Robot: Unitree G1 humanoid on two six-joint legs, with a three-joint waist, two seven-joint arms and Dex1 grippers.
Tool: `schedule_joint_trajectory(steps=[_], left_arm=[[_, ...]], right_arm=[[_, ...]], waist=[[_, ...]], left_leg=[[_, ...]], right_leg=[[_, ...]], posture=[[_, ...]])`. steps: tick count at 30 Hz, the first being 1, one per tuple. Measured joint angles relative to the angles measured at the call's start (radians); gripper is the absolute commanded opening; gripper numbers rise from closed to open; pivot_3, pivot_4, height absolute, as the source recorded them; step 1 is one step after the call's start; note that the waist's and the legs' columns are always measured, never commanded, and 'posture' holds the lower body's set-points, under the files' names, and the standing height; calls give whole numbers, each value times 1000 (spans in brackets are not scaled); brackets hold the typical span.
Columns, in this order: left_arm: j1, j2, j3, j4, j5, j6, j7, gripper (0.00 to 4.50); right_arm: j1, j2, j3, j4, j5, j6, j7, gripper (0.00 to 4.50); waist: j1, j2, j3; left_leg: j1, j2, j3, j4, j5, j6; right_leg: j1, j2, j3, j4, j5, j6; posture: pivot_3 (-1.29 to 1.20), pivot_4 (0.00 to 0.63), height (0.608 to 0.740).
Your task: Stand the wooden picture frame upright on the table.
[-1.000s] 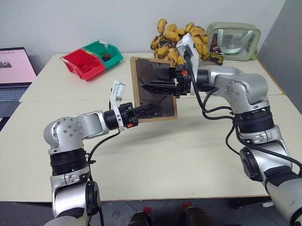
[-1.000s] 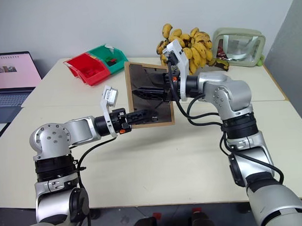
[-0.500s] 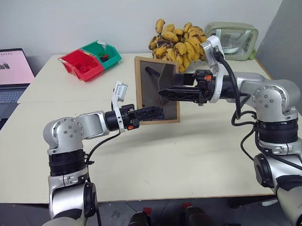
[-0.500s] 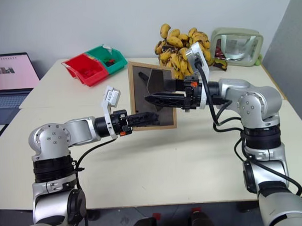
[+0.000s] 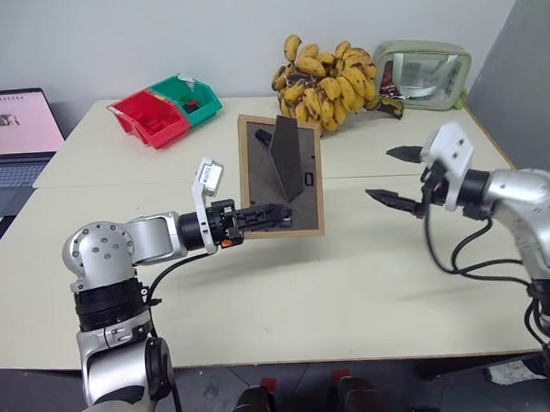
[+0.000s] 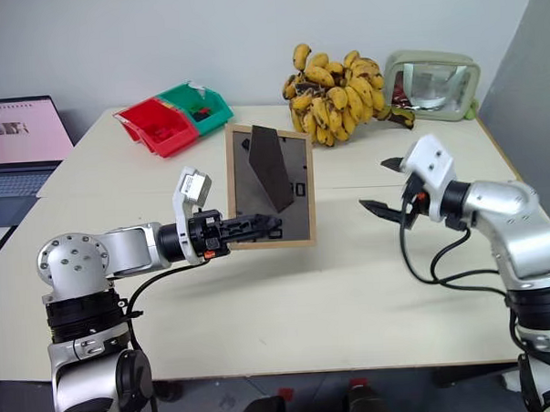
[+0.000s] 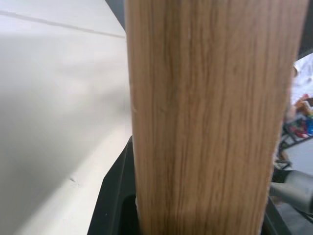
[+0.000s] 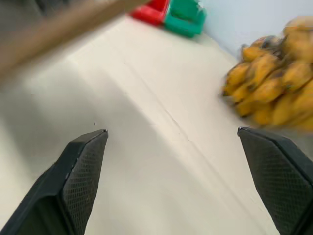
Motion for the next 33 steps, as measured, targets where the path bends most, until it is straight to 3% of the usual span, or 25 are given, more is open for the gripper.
schedule_joint_trajectory(steps=[3,5,9,13,18,25,31,33], left_arm=[[1,50,-10,75,-151,20,52,1049],[3,111,-47,77,-245,20,75,1049],[2,142,-114,82,-406,20,136,1049],[17,205,-191,104,-575,-11,229,1049],[66,264,-300,101,-761,-127,345,1049],[86,291,-316,74,-780,-196,352,1049],[87,288,-350,60,-781,-205,350,1049],[91,288,-357,50,-781,-206,350,1049]], right_arm=[[-59,-13,96,248,-319,-603,-208,4489],[-113,-12,114,375,-469,-866,-355,4489],[-222,7,135,527,-680,-1119,-575,4489],[-316,42,155,614,-880,-1213,-806,4489],[-399,78,176,655,-987,-1249,-997,4489],[-405,65,207,678,-1056,-1283,-1133,4489],[-405,95,256,647,-1075,-1301,-1158,4489],[-405,96,262,646,-1072,-1307,-1156,4117]], waist=[[-4,0,0],[-4,0,0],[2,0,0],[2,0,0],[2,0,0],[4,0,0],[-1,0,0],[-1,0,0]], left_leg=[[2,0,2,0,1,-2],[2,1,0,-1,2,-4],[2,0,0,0,2,-4],[2,0,-1,0,2,-4],[2,0,-1,0,2,-4],[2,-2,-1,0,2,-4],[3,-1,0,0,2,-4],[3,-1,-1,1,2,-4]], right_leg=[[0,1,2,1,0,0],[0,1,2,1,0,-1],[1,1,2,0,0,-1],[1,0,2,1,0,-1],[1,-1,2,2,0,-1],[2,0,2,1,0,-1],[1,0,3,4,0,-1],[1,0,3,4,0,-1]], posture=[[0,150,740],[0,150,740],[0,150,740],[0,150,740],[0,150,740],[0,150,740],[0,150,740],[0,150,740]])
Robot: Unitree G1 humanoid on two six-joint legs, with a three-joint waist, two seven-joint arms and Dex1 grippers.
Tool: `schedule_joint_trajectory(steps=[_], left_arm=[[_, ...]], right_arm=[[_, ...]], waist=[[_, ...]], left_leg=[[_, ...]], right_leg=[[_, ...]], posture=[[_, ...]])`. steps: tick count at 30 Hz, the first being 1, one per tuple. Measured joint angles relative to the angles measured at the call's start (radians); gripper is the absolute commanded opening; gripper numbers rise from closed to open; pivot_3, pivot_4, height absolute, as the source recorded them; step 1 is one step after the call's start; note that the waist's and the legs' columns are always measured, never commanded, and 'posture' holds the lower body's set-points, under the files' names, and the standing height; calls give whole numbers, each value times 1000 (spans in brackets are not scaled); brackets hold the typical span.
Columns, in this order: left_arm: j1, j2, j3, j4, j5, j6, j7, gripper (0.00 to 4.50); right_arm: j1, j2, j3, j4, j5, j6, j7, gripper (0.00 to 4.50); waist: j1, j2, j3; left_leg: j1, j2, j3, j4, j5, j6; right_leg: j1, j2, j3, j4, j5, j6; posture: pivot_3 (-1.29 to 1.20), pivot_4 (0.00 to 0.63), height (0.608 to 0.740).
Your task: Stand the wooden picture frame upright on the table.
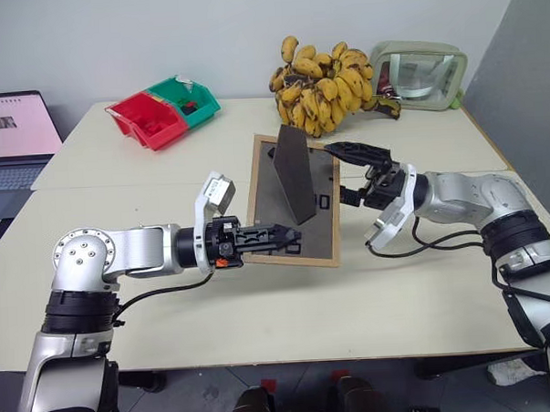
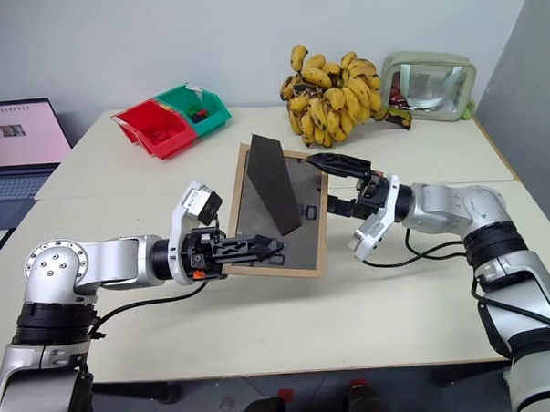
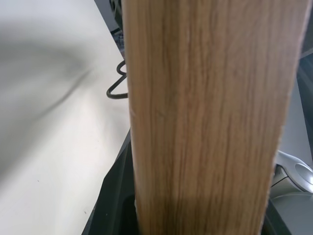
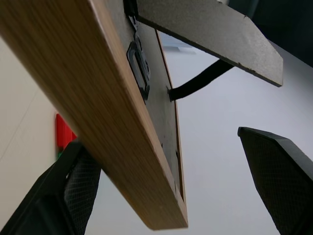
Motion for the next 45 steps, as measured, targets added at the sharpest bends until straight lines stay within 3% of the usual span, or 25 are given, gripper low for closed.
schedule_joint_trajectory(steps=[11,15,20,29,31,33,36,39,42,44,45], left_arm=[[12,-1,-4,-30,-19,-18,-31,1049],[22,-1,-22,-33,-27,-17,-45,1049],[21,0,-21,-46,-39,-27,-58,2245],[-10,43,65,57,-35,-85,-5,4177],[18,84,122,51,-35,-120,28,4495],[97,132,196,18,-21,-158,55,4500],[222,155,279,-71,48,-202,67,4500],[347,192,306,-263,295,-281,42,4500],[447,215,260,-466,641,-446,-14,4500],[501,203,206,-551,846,-563,-56,4500],[504,188,195,-562,881,-585,-60,4500]], right_arm=[[0,-5,23,-6,47,-29,65,1793],[1,-20,23,-29,47,-35,94,1631],[11,-28,27,-36,48,-44,108,1342],[13,-34,27,32,121,-43,131,1314],[13,-30,28,83,171,-35,159,1313],[17,-19,28,141,243,-8,214,1313],[27,30,29,235,405,58,360,1313],[49,147,8,264,677,227,637,1313],[57,287,-74,252,983,573,971,1312],[35,365,-160,247,1152,882,1120,1312],[27,380,-178,247,1183,948,1142,1312]], waist=[[0,0,0],[0,0,0],[0,0,0],[-1,0,0],[-4,0,0],[-10,0,0],[-15,0,0],[-22,0,0],[-19,0,0],[-12,1,1],[-6,1,1]], left_leg=[[1,0,0,2,0,0],[1,0,0,2,0,0],[1,0,0,4,0,0],[1,0,0,11,-2,4],[2,1,1,11,-2,4],[3,2,2,10,-2,4],[3,2,0,10,-2,4],[5,3,0,10,-2,4],[7,3,0,9,-2,4],[7,2,0,9,-3,4],[7,2,0,9,-3,4]], right_leg=[[0,0,1,3,0,0],[0,2,0,4,0,0],[0,2,1,5,0,0],[1,3,1,11,0,-1],[1,3,2,11,0,-1],[1,2,3,11,-1,-1],[3,0,2,11,-1,-1],[5,0,2,11,0,-2],[7,0,1,11,0,-2],[7,0,1,10,-1,-2],[7,0,1,10,-1,-2]], posture=[[0,150,740],[0,150,740],[0,150,740],[0,150,740],[0,150,740],[0,150,740],[0,150,740],[0,150,740],[0,150,740],[0,150,740],[0,150,740]])
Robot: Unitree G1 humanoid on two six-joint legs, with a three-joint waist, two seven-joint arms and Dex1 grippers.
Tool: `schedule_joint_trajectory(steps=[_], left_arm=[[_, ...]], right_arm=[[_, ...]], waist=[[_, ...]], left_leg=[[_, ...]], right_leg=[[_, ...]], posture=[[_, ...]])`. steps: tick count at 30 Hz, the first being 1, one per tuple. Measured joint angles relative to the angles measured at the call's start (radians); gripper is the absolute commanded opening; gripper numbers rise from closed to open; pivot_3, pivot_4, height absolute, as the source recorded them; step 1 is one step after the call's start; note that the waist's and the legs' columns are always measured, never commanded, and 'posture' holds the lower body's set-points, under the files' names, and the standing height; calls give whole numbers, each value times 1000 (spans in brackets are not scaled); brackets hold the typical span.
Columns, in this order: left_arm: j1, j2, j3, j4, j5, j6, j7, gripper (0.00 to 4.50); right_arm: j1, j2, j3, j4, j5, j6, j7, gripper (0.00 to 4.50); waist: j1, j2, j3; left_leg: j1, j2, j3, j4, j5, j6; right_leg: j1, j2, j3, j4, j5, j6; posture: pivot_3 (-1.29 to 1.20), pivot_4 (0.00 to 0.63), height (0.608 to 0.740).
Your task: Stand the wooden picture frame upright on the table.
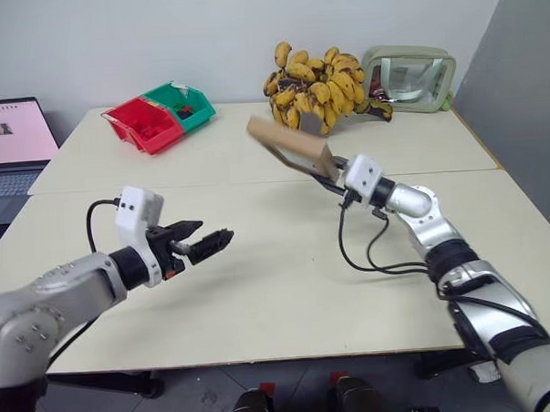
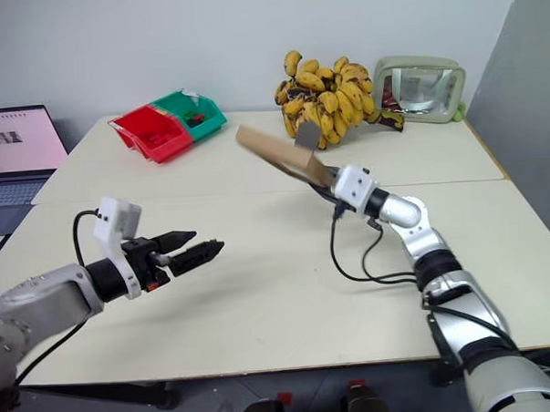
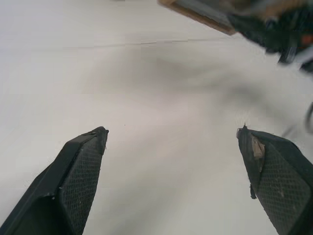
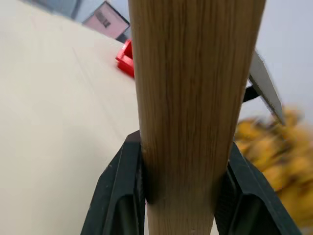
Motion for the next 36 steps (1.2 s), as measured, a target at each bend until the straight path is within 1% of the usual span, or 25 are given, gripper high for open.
schedule_joint_trajectory(steps=[2,5,8,10,13,17,20,22,23,24,27,28,30,31,32,33,34,36], left_arm=[[5,-55,-25,-24,97,-63,5,4500],[26,-96,-52,-45,212,-122,10,4500],[72,-124,-77,-59,283,-153,-7,4500],[85,-143,-81,-62,308,-155,-14,4500],[86,-152,-81,-75,342,-159,-34,4500],[69,-185,-82,-75,364,-157,-54,4500],[66,-193,-82,-75,376,-156,-71,4500],[66,-196,-82,-75,388,-156,-82,4500],[66,-196,-82,-74,392,-156,-90,4500],[65,-196,-82,-74,396,-155,-99,4500],[65,-197,-82,-73,403,-154,-116,4500],[61,-197,-82,-72,405,-153,-122,4500],[53,-199,-82,-69,408,-153,-139,4500],[49,-199,-83,-63,410,-153,-147,4500],[44,-199,-85,-53,412,-153,-161,4500],[44,-196,-84,-44,412,-153,-177,4500],[45,-191,-84,-34,413,-152,-193,4500],[53,-166,-76,-14,413,-151,-230,4500]], right_arm=[[-40,48,-50,15,81,207,76,1312],[-77,99,-94,43,134,379,151,1312],[-87,121,-130,96,154,482,198,1312],[-85,132,-141,125,153,514,223,1312],[-53,151,-133,138,125,514,282,1312],[18,176,-100,153,74,473,356,1312],[24,171,-87,142,46,451,391,1312],[36,171,-85,132,36,437,400,1995],[43,168,-81,129,22,433,401,2167],[68,168,-71,129,7,434,401,2476],[95,166,-68,119,-2,429,401,2976],[98,160,-68,108,-7,429,402,3265],[119,138,-66,68,-18,427,410,3740],[132,127,-65,44,-24,427,414,3908],[161,106,-57,-6,-27,427,423,4209],[198,80,-50,-60,-27,427,435,4384],[248,47,-42,-136,-30,427,445,4461],[351,-47,-15,-304,-59,397,450,4461]], waist=[[9,0,0],[11,0,0],[15,0,0],[16,0,0],[15,0,0],[12,0,0],[10,0,0],[9,0,0],[9,0,0],[10,0,0],[9,0,0],[9,0,0],[12,0,0],[12,0,0],[15,0,0],[18,0,0],[21,0,0],[32,0,0]], left_leg=[[0,0,0,0,0,0],[0,0,0,-2,-1,1],[-1,-1,1,-2,-1,1],[-2,0,1,-2,-1,1],[-1,0,1,-2,-1,1],[-1,0,1,-2,-1,1],[-1,0,1,-2,-1,1],[-1,1,1,-2,-1,1],[0,1,1,-2,-1,1],[-1,1,0,-2,-1,1],[0,1,1,-2,-1,1],[0,1,1,-2,-1,1],[0,1,0,-2,-1,1],[0,1,0,-2,-1,1],[0,0,0,-2,-1,1],[0,0,-1,-2,-1,1],[0,0,-1,-2,-1,1],[0,0,-1,-2,-2,2]], right_leg=[[0,0,0,0,0,0],[-1,0,-1,-1,0,0],[-2,1,0,-2,0,0],[-3,1,0,-1,0,0],[-3,4,0,-1,0,0],[-3,4,0,0,0,0],[-2,5,0,0,0,0],[-2,5,0,-1,0,0],[-2,5,0,-1,0,0],[-2,5,0,-1,0,0],[-2,5,0,-1,0,0],[-2,5,0,-1,0,0],[-2,5,-1,-1,0,0],[-1,5,-1,-1,0,0],[0,5,-1,-1,0,0],[0,5,-1,-2,-1,0],[1,5,-1,-3,-1,0],[2,4,-3,-6,-1,1]], posture=[[0,150,740],[0,150,740],[0,150,740],[0,150,740],[0,150,740],[0,150,740],[0,150,740],[0,150,740],[0,150,740],[0,150,740],[0,150,740],[0,150,740],[0,150,740],[0,150,740],[0,150,740],[0,150,740],[0,150,740],[0,150,740]])
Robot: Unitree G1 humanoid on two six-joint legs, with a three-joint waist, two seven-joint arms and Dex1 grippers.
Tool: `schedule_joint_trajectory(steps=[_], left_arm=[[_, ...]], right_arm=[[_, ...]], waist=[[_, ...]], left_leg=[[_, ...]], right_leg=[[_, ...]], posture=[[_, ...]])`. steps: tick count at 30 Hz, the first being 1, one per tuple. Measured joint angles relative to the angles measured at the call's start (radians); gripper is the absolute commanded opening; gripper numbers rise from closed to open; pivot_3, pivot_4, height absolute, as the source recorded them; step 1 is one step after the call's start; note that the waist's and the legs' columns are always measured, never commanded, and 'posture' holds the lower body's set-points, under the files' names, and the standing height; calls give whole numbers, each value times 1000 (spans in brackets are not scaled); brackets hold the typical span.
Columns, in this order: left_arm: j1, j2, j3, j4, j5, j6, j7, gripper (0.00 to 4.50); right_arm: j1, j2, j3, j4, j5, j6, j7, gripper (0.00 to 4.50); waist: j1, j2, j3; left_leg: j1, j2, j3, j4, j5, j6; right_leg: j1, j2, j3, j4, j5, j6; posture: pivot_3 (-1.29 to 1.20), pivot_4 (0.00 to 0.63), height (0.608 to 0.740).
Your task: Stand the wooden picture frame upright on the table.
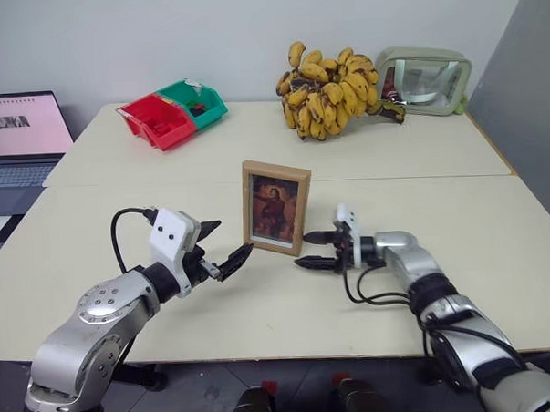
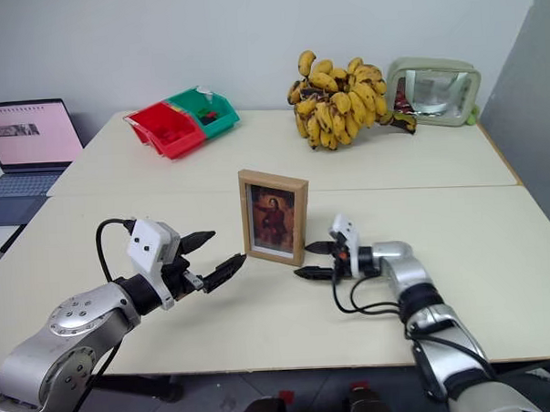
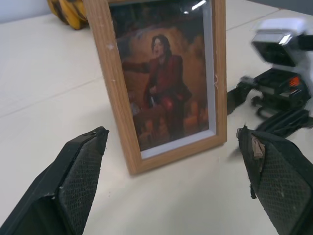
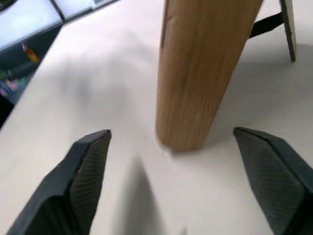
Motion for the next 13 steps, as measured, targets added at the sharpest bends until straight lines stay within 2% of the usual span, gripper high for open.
schedule_joint_trajectory(steps=[3,6,9,13], left_arm=[[-3,42,40,70,14,-1,-43,4500],[-47,98,79,169,10,18,-101,4500],[-145,191,83,282,26,41,-178,4500],[-243,253,84,334,-8,91,-286,4500]], right_arm=[[121,-123,10,-204,-48,7,-33,4461],[225,-190,-17,-457,-46,193,-120,4461],[183,-140,-126,-776,92,606,-286,4461],[93,-76,-163,-1067,185,927,-459,4461]], waist=[[3,1,0],[2,1,0],[-14,2,2],[-21,-1,0]], left_leg=[[2,1,0,0,0,0],[1,1,-1,-1,0,0],[-1,1,2,-3,0,0],[0,2,-1,-9,0,0]], right_leg=[[3,0,-1,-4,0,0],[2,1,-1,-4,0,0],[-4,2,2,-1,0,0],[-4,2,-1,-2,-1,-2]], posture=[[0,150,740],[0,150,740],[0,150,740],[0,150,740]])
